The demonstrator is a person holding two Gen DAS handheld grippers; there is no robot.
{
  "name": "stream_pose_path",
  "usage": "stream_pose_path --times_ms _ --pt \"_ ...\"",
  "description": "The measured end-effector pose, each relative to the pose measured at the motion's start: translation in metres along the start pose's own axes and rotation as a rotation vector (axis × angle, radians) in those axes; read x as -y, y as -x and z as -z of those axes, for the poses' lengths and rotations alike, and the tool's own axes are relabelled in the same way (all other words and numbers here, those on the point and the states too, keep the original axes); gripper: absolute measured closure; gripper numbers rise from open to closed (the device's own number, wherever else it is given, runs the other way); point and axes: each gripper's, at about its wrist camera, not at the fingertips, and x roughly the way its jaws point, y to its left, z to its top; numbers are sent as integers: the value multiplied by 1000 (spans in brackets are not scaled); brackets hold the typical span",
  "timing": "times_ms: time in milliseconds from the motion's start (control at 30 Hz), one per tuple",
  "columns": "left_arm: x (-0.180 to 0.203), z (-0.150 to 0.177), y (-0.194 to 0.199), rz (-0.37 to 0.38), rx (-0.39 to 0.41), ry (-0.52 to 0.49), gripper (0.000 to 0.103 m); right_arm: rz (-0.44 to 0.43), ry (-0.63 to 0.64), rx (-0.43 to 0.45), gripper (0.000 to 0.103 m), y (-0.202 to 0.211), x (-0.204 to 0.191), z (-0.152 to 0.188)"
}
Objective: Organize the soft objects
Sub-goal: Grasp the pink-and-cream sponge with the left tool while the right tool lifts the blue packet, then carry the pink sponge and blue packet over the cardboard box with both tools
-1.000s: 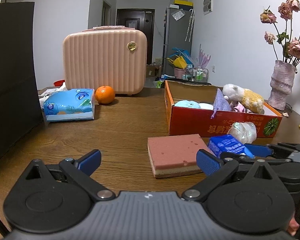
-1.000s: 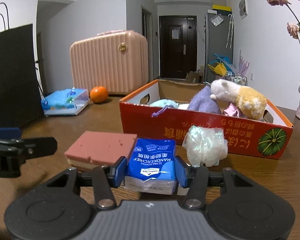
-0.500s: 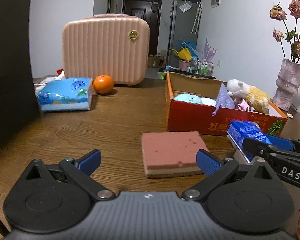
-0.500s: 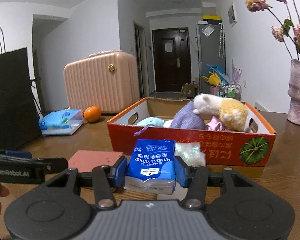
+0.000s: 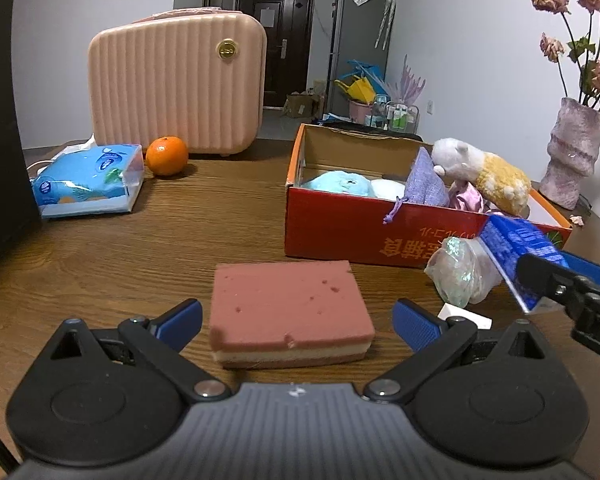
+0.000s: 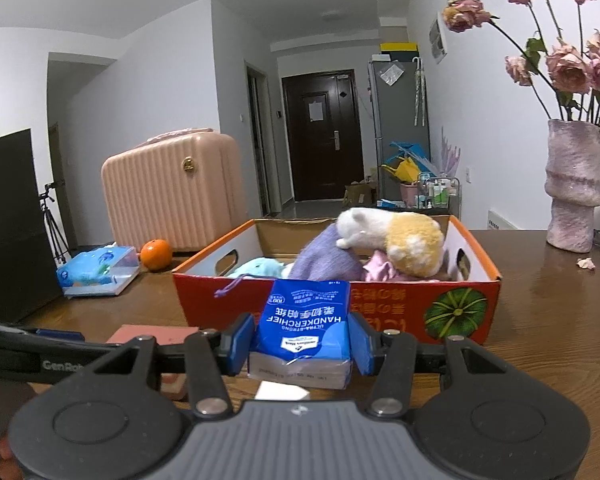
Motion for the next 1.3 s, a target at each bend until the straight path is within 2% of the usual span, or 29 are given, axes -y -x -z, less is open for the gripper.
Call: stream_pose_path --times_ms 367,800,900,1133,1300 --pt "11 -4 -27 -87 -52 -20 0 27 -11 7 53 1 15 0" --pt "-2 -2 -41 -51 -109 23 0 38 -7 -5 53 -3 15 2" --pt "-4 -2 -40 -27 -102 30 0 37 -7 -4 53 -3 15 2" --pt "-6 -3 -37 -33 -83 38 5 36 -5 5 53 -2 14 3" --pt "-7 -4 -25 -26 -38 39 5 32 -3 15 53 -1 14 3"
